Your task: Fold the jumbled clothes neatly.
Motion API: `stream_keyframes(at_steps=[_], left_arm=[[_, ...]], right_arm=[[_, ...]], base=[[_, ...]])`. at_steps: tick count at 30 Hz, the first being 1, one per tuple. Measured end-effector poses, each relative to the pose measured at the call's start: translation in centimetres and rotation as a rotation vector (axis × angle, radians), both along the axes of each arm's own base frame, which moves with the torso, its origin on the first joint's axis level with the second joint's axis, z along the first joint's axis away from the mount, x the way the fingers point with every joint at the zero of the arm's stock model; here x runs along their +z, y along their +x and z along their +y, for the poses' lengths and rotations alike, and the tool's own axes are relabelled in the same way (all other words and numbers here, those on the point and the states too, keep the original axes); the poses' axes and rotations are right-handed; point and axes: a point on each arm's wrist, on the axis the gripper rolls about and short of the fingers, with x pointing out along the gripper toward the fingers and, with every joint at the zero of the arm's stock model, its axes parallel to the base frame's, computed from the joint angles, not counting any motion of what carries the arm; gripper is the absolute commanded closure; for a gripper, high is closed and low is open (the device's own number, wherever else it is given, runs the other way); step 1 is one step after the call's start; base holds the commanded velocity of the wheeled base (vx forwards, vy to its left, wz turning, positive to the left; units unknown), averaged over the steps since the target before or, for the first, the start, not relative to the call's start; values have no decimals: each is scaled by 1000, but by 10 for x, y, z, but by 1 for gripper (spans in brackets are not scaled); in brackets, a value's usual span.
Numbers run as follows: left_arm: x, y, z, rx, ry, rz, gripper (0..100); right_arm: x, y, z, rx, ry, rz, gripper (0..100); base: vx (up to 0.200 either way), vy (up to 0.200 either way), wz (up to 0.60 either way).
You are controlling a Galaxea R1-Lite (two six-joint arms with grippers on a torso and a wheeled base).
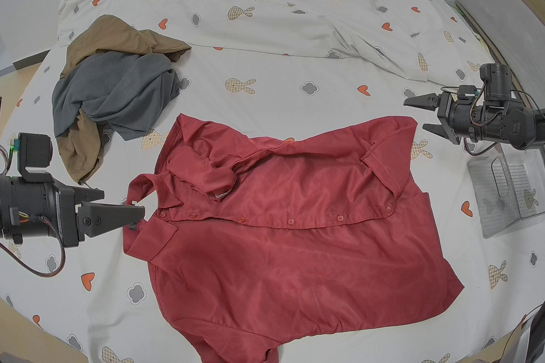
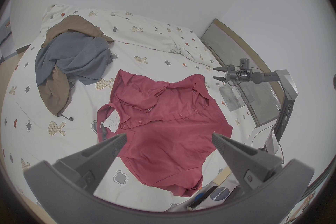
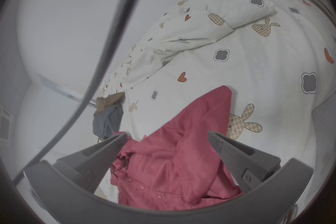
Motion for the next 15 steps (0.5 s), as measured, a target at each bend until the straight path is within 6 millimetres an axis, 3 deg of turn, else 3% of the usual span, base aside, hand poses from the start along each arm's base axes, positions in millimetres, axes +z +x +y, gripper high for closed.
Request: stream_keyframes(at_steps=[9,15], left_arm=[[0,0,-1,-4,1,1,0],[-1,0,-2,-10,1,3,0]], right_arm=[[-41,-9,-21,13,-118,61,0],[-60,-18,-12,31,-176,111,0]], base=[[0,0,0],[0,0,0]])
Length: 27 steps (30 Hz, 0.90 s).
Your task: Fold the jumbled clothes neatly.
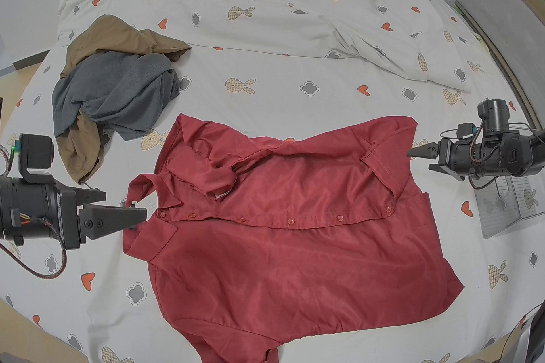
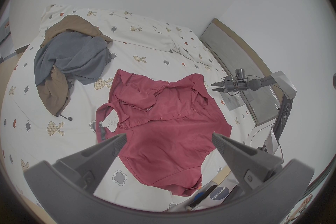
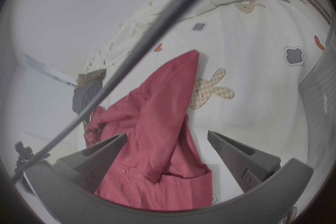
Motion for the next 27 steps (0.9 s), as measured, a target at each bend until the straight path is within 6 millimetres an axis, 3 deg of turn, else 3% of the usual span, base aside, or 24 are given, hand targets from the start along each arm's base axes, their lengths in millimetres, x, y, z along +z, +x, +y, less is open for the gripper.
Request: stream_keyframes(at_steps=[6,12,18,27], left_arm=[[0,0,-1,-3,0,2,0],[0,0,-1,-4,1,2,0],[0,0,-1,-4,0,2,0],[-1,1,-1,-4,1,6,0]], right_arm=[[-7,-3,15,-69,-105,12,0],[-15,10,18,-34,-77,-64,0],[-31,17,7,-32,13,-37,0],[-45,9,-23,24,156,34,0]], base=[[0,0,0],[0,0,0],[0,0,0],[0,0,0]])
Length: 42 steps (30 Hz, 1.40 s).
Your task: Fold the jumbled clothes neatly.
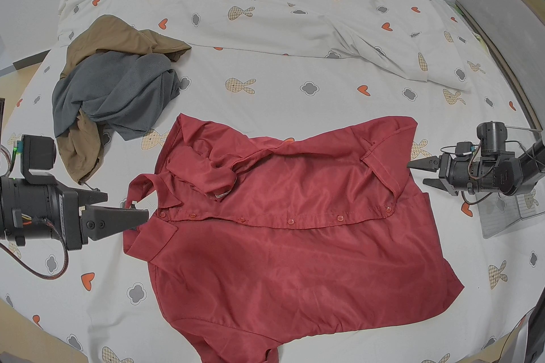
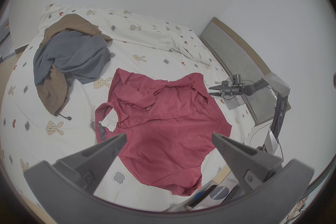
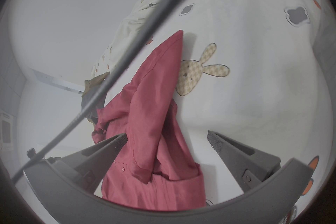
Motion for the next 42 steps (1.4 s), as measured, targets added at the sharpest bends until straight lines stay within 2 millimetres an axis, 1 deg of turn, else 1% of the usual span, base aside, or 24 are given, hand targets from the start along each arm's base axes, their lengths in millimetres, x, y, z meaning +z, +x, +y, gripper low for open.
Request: stream_keyframes(at_steps=[3,5,9,15,18,20,23,25,26,28,32,37,39,42], left_arm=[[0,0,0,0,0,0,0],[0,1,0,0,-1,-3,0],[0,1,0,0,0,-1,0],[-1,1,0,0,0,1,0],[-1,1,0,0,1,1,0],[-1,1,0,0,0,1,0],[-1,1,0,0,1,1,0],[-1,1,0,0,0,0,0],[-1,1,0,0,0,1,0],[-1,1,0,0,1,1,0],[-1,1,0,-1,0,0,0],[-1,1,0,-1,1,1,0],[-1,1,0,-1,1,1,0],[-2,1,0,-1,1,2,0]], right_arm=[[-5,-2,-6,13,40,22,0],[-8,-2,-5,19,47,33,0],[-13,0,8,46,62,60,0],[-16,2,40,111,125,119,0],[-15,2,48,141,175,148,0],[-13,2,48,148,207,165,0],[-6,-1,39,156,264,165,0],[2,-4,28,165,311,153,0],[7,-7,19,170,350,143,0],[15,-11,7,170,395,122,0],[39,-23,-21,140,477,42,0],[60,-36,-42,123,524,-60,0],[66,-41,-47,133,526,-110,0],[69,-49,-53,144,523,-171,0]], base=[[0,0,0],[0,0,0],[0,0,0],[0,0,0],[0,0,0],[0,0,0],[0,0,0],[0,0,0],[0,0,0],[0,0,0],[0,0,0],[0,0,0],[0,0,0],[0,0,0]])
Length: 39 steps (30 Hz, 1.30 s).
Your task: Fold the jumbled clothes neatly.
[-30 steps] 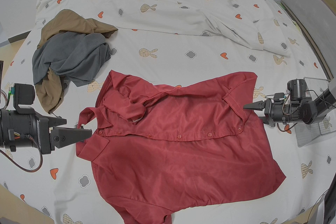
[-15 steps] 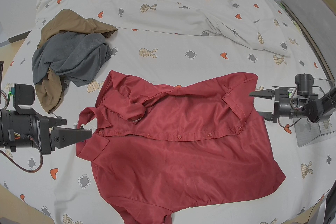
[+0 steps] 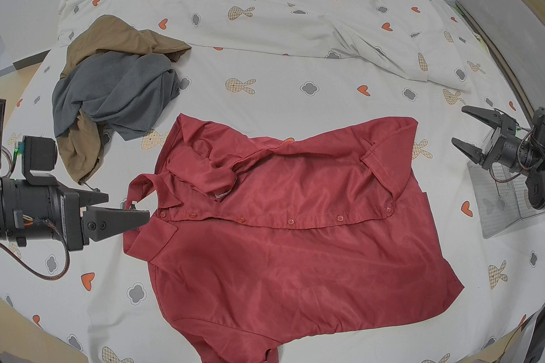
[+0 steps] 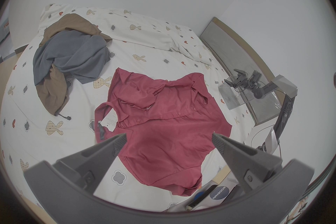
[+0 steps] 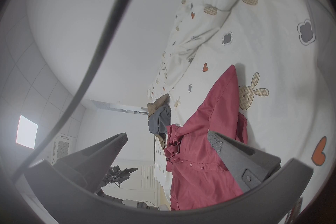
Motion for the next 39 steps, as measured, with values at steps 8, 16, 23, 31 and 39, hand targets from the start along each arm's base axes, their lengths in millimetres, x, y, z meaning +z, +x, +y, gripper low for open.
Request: stream_keyframes(at_steps=[8,16,23,31,39], left_arm=[[0,0,0,-1,0,-1,0],[-1,-1,0,0,0,1,0],[-1,0,0,-2,1,2,0],[-1,0,0,-2,1,3,0],[-3,2,-1,-2,1,2,0]], right_arm=[[-36,-1,-10,-15,29,74,0],[-72,3,-9,-14,10,118,0],[-88,22,10,-30,-16,123,0],[-89,34,23,-2,-53,75,0],[-57,16,22,-20,-77,-8,0]], base=[[0,0,0],[0,0,0],[0,0,0],[0,0,0],[0,0,0]])
